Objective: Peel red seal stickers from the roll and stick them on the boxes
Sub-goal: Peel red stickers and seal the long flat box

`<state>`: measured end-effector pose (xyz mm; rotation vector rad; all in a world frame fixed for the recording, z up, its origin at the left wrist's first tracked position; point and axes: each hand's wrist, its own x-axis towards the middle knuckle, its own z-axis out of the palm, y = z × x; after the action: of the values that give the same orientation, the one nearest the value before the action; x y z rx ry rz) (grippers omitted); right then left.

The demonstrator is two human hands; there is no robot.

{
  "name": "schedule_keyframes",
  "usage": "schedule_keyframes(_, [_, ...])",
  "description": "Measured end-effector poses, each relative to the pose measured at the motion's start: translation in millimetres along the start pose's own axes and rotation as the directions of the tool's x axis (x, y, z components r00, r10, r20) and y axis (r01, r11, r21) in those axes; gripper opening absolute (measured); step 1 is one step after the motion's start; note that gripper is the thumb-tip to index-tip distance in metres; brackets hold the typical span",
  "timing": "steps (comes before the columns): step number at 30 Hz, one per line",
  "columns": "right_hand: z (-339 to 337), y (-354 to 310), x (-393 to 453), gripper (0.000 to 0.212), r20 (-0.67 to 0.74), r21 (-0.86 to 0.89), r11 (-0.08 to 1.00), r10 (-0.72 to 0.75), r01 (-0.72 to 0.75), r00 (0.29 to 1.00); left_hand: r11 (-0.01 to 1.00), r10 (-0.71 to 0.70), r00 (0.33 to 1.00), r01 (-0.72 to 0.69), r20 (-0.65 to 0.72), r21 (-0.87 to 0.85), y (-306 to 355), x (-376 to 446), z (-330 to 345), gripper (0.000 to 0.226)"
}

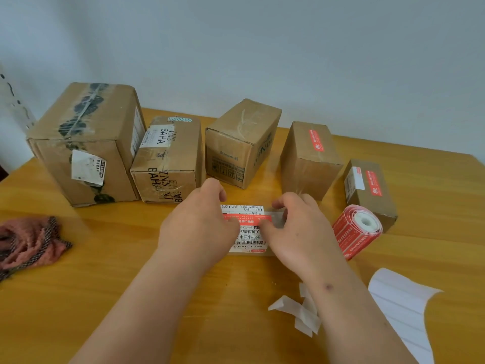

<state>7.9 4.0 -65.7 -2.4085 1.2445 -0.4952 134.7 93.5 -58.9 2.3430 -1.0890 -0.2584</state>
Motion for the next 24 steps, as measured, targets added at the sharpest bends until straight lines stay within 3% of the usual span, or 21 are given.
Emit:
schedule_keyframes(5, [-4.7,7.7,2.9,0.025,0.007,0.025,1.0,-0.001,0.001,1.0,0.987,-0.028,1.0,0.028,0.001,-0.16,-11.7,4.4,-6.6,0.027])
schedule_keyframes(10, [-1.4,0.1,14.9,0.028,-0.011,-0.035,0.998,0.057,-0.057,0.998,0.998,-0.043,0.999,0.043,-0.001,-0.044,-4.0,12.8,-6.6,0.026])
schedule_keyframes(14, [-2.4,2.8,16.6,0.026,0.005,-0.035,0.996,0.079,-0.078,0.997,0.994,-0.047,0.999,0.047,0.009,-0.102,-9.0,15.7,-8.9,0.025])
schedule_keyframes(19, [-0.9,2.3,8.0,0.045,0.03,-0.024,0.999,0.032,-0.031,0.999,0.995,-0.003,0.998,0.009,0.056,-0.095,-6.1,6.4,-8.8,0.039])
schedule_keyframes(24, [-3.3,5.1,3.6,0.029,0.029,0.021,1.0,0.011,-0.011,1.0,0.98,-0.014,0.998,0.027,0.064,-0.196,-12.6,5.4,-12.0,0.031])
